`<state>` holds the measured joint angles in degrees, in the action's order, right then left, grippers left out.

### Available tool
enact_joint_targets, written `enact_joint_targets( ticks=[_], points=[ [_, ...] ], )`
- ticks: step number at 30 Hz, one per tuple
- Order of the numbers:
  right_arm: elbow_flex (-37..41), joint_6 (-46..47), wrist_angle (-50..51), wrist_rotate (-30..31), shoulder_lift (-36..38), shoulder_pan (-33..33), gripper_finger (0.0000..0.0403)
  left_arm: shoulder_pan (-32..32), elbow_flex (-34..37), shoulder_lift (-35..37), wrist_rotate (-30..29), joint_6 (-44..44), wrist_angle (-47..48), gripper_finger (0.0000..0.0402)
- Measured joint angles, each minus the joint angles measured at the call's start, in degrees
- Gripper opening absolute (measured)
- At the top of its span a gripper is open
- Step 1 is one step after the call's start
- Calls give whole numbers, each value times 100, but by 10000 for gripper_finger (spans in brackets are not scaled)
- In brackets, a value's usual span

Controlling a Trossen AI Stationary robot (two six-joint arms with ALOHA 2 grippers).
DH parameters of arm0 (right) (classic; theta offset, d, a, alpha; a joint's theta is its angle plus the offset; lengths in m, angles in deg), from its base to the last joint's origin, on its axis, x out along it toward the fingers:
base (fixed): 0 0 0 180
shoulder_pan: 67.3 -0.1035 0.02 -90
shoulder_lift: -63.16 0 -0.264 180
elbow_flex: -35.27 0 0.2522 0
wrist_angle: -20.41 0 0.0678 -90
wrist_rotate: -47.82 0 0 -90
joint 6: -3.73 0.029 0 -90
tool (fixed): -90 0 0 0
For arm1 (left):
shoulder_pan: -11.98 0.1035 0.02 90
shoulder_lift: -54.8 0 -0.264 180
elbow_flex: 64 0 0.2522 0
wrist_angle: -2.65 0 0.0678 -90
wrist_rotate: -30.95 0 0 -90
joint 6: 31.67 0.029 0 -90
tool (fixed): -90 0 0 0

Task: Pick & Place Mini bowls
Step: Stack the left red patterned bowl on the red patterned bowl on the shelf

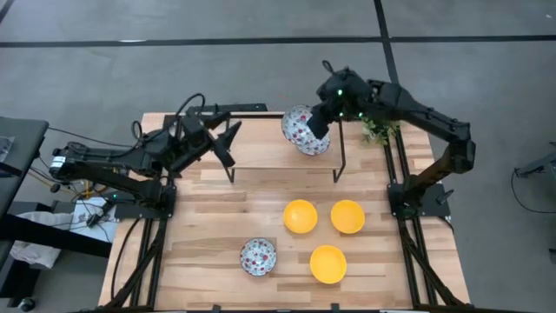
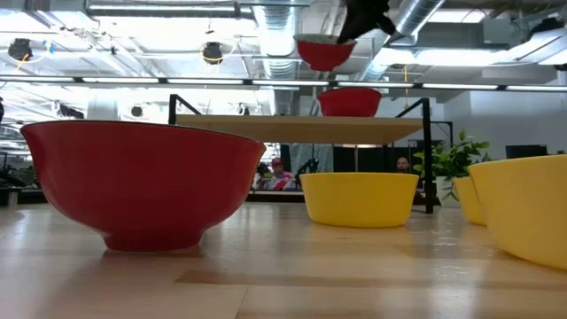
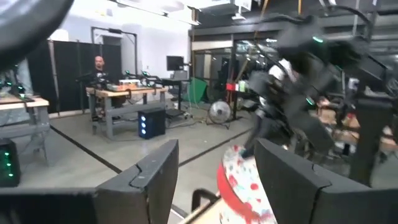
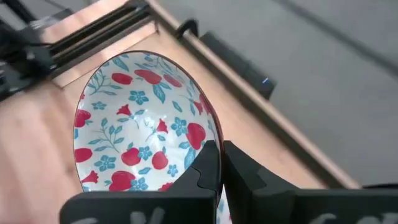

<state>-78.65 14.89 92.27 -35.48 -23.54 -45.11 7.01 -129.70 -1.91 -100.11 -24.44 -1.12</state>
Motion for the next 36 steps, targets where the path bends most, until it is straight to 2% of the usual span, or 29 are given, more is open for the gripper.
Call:
enact_joint_targets(
  ticks=[5, 14, 19, 24, 36],
  points=[
    [-16, -62, 513, -1153, 4, 652, 0, -270, 249, 105, -2, -18, -4, 209],
    [-16, -216, 834, -2103, -58, 1213, 0, -555, 441, 120, 0, -1, -7, 209],
    [-11, -432, 1106, -2307, -342, 1240, 0, -565, 491, 117, 0, -17, 7, 209],
    [-3, -603, 1149, -2235, -648, 1240, 0, -642, 491, 121, 0, -18, -8, 209],
    [-7, -867, 1183, -2171, -824, 1361, 0, -680, 491, 118, -2, -18, -8, 209]
  ],
)
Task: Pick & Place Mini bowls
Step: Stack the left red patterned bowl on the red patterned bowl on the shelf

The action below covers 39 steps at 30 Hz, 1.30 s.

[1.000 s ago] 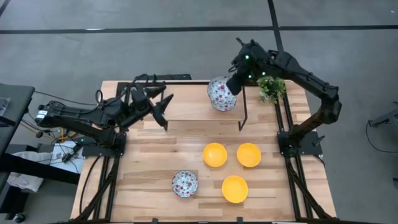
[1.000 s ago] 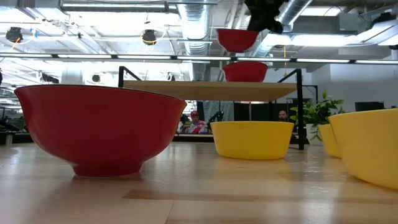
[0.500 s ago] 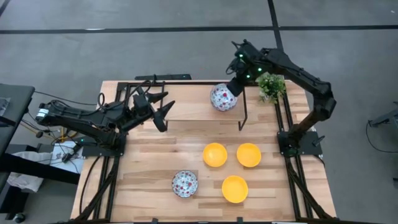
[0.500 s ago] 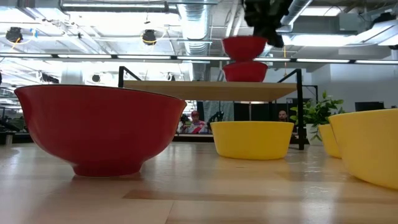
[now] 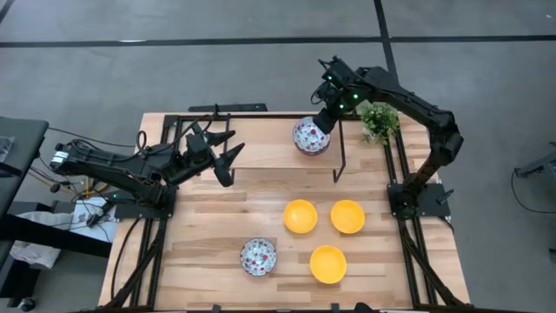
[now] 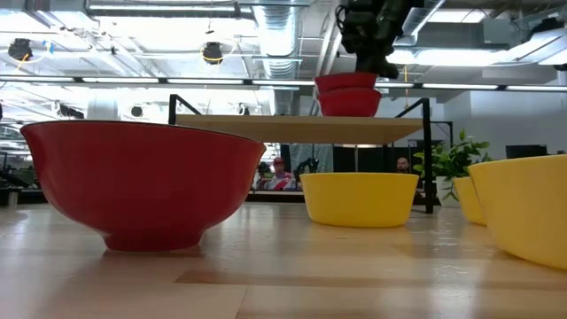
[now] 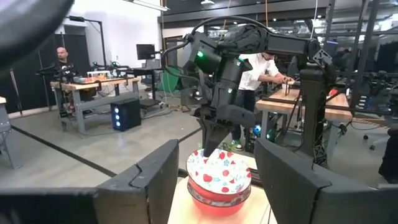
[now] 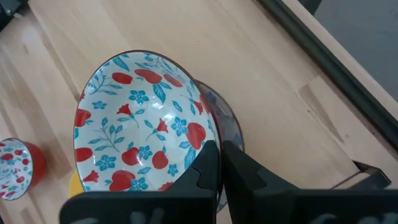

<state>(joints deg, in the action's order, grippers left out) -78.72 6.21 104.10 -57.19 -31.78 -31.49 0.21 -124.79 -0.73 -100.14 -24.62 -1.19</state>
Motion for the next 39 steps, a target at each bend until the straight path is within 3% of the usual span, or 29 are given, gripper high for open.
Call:
enact_joint_targets(
  ticks=[39],
  points=[
    [208, -106, -49, -123, 0, 23, 0, 2, -7, -1, 0, -2, 0, 209]
  ],
)
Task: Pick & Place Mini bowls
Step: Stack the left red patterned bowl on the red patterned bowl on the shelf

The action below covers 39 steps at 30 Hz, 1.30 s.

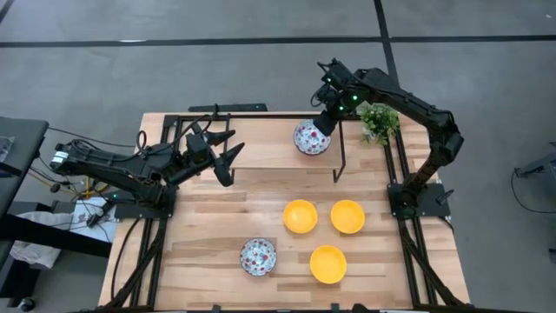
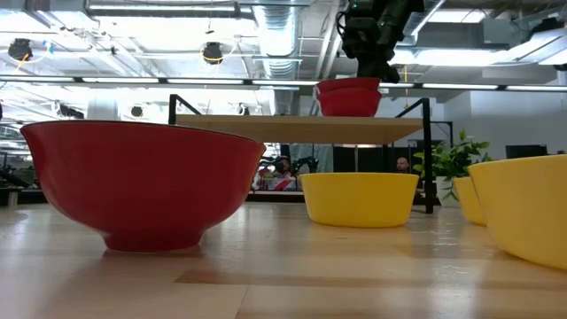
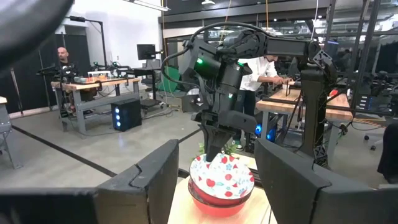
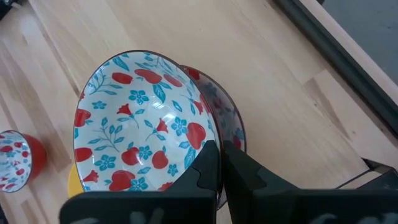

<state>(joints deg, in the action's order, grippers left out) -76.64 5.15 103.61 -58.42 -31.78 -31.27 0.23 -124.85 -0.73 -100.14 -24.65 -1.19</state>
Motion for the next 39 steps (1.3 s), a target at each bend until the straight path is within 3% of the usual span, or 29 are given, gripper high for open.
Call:
enact_joint_targets(
  ticks=[16, 27, 39],
  points=[
    [0, 5, 0, -18, 0, -44, 1, -1, 0, -2, 0, 0, 1, 209],
    [0, 8, -1, -7, 0, -44, 44, -2, 0, -2, 1, 0, 0, 209],
    [0, -36, -1, 176, 0, -46, 43, -2, 0, -2, 1, 0, 0, 209]
  ],
)
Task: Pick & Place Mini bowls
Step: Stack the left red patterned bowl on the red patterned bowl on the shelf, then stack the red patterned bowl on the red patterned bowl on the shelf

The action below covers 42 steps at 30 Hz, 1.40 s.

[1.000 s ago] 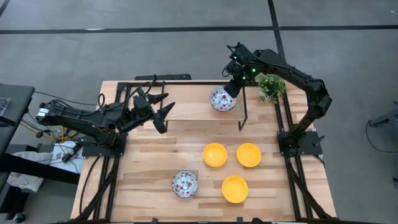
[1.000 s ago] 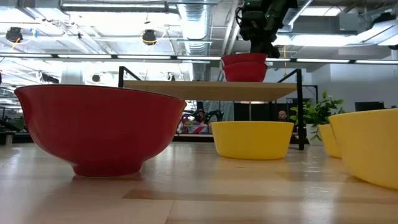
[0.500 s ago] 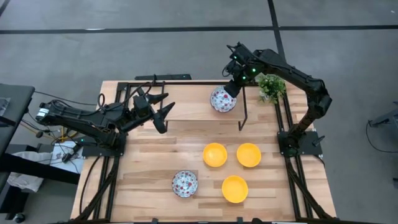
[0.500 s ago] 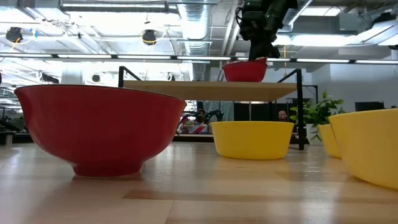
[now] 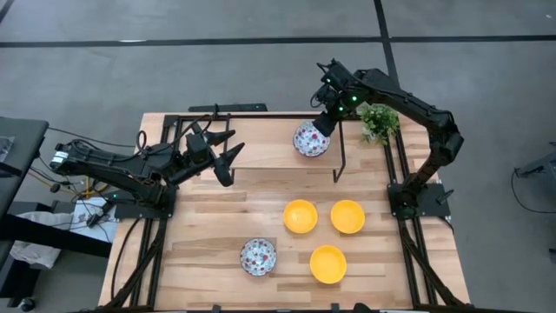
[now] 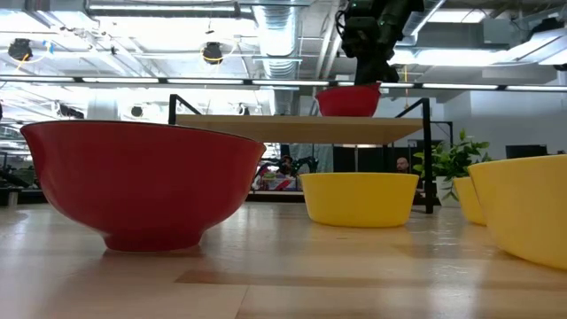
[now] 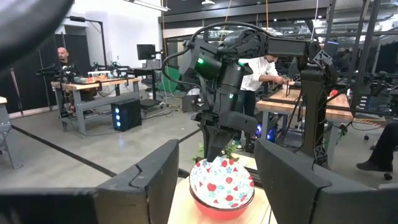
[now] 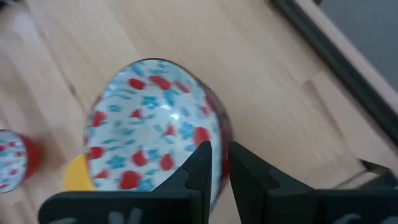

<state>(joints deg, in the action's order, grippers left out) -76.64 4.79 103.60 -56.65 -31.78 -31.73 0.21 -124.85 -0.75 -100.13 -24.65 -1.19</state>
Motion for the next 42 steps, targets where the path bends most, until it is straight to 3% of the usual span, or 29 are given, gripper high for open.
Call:
enact_joint_targets(
  ticks=[11, 19, 42],
  points=[
    [0, -20, 20, 141, 24, 2, 34, 0, 0, 0, 0, 0, 0, 209],
    [0, -168, 82, 151, 55, -34, 3, 0, -2, 0, -1, 0, 2, 209],
    [0, -409, 429, 132, 50, -140, 0, 2, -2, 0, -1, 0, 2, 209]
  ],
)
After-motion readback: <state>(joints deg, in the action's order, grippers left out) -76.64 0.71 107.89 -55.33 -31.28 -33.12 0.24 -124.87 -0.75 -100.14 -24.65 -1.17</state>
